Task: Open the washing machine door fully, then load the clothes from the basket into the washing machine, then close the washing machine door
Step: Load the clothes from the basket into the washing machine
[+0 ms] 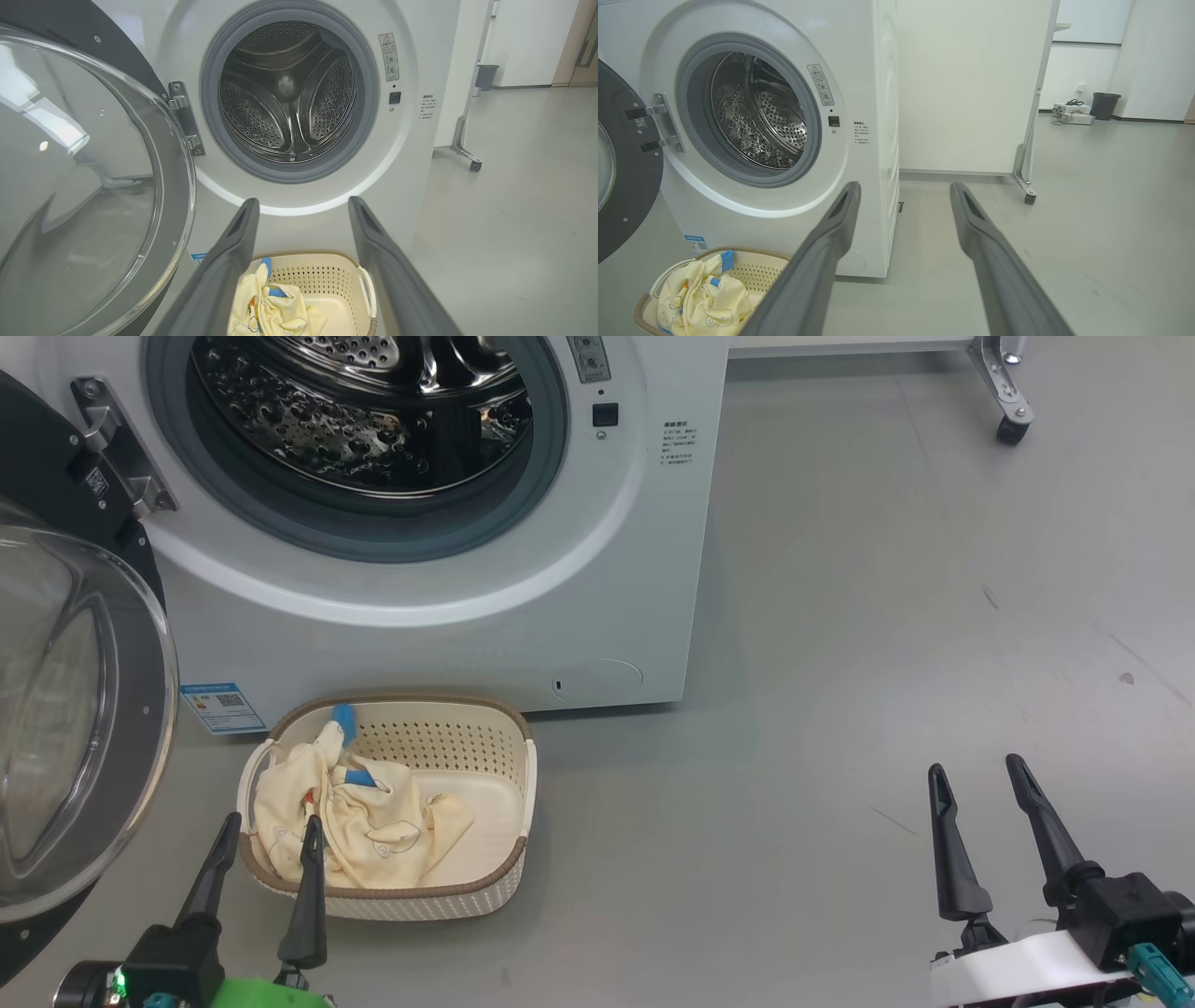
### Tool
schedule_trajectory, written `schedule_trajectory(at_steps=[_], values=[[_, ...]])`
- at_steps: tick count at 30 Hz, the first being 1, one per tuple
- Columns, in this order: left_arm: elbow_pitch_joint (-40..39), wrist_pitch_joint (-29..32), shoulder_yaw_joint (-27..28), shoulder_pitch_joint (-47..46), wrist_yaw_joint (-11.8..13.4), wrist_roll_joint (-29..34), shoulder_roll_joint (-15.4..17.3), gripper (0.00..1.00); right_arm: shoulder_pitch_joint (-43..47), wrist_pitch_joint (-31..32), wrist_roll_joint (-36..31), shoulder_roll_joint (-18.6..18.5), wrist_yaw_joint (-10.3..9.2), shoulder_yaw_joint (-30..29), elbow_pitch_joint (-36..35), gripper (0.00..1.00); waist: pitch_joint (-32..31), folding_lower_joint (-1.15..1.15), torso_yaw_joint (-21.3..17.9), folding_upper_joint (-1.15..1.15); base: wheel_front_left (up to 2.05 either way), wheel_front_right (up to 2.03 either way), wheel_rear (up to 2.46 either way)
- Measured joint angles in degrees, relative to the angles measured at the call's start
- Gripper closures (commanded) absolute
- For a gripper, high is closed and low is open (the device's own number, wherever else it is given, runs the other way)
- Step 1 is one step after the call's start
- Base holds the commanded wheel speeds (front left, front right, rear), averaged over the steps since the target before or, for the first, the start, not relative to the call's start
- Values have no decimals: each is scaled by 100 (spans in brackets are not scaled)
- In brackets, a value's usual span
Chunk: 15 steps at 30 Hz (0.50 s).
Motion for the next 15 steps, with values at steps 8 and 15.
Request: schedule_trajectory(at_steps=[8,15], values=[[-2,0,-22,3,43,0,0,0,60,0,13,3,-32,2,-25,0,-15,0,13,0,0,0,0],[-11,0,-3,8,91,-1,0,0,60,0,46,3,-51,3,-34,0,-12,0,19,0,0,0,0]])
